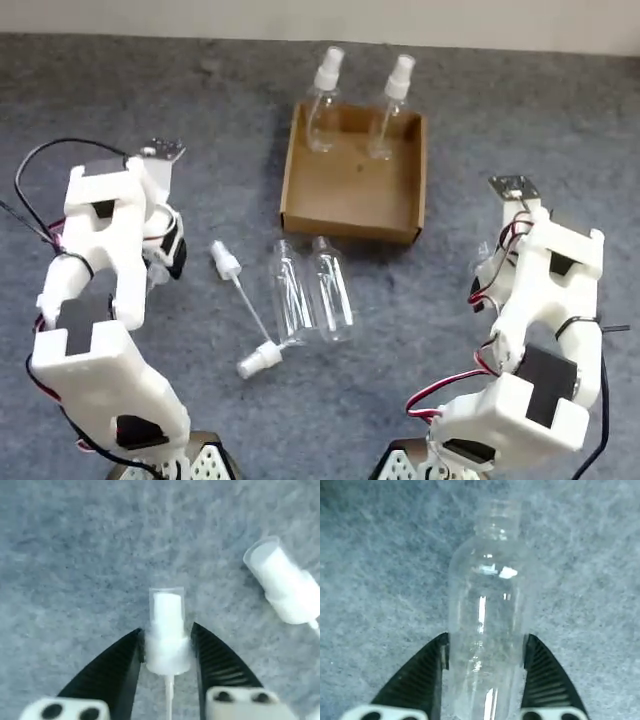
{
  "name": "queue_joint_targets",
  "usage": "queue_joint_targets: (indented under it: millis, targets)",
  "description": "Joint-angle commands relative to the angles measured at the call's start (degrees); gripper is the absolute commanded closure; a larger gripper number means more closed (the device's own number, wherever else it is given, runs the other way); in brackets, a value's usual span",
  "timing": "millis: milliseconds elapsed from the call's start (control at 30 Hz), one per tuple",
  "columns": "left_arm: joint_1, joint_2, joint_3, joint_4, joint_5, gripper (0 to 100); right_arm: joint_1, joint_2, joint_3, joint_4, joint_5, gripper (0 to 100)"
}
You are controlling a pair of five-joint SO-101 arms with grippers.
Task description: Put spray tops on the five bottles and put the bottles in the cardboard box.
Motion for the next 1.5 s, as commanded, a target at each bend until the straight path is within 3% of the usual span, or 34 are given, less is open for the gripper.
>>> queue_joint_targets:
  millis: [0, 367, 733, 867, 933, 1233, 1333, 1467]
  targets:
    - [1.1, -2.86, -1.27, -1.23, 0.26, 87, -0.84, 0.4, 1.01, -0.22, 0.62, 90.7]
    - [1.36, -2.77, -0.04, -1.32, 0.18, 87, 0.4, 0.48, 1.1, -0.22, 4.48, 90.6]
    - [2.59, -2.68, 4.35, -10.9, 0.09, 87, 1.63, 0.4, 1.1, -0.22, 4.57, 90.6]
    - [2.51, -2.77, 6.99, -13.45, 0.09, 95, 1.71, 0.4, 1.1, -0.22, 4.57, 90.6]
    - [2.42, -3.38, 6.9, -12.22, 0.18, 100, 1.71, 0.4, 1.01, -0.22, 4.57, 90.6]
    - [3.12, -18.33, 1.1, 2.64, 2.46, 100, 2.33, 0.31, 1.01, 0.13, 4.4, 90.6]
    - [4.97, -25.71, 3.56, 3.6, 3.08, 100, 4.09, 0.31, 0.92, 0.13, 4.48, 89.9]
    - [10.59, -31.69, 8.48, 3.16, 8.44, 100, 5.14, 0.31, 0.92, -0.13, 4.48, 81.1]
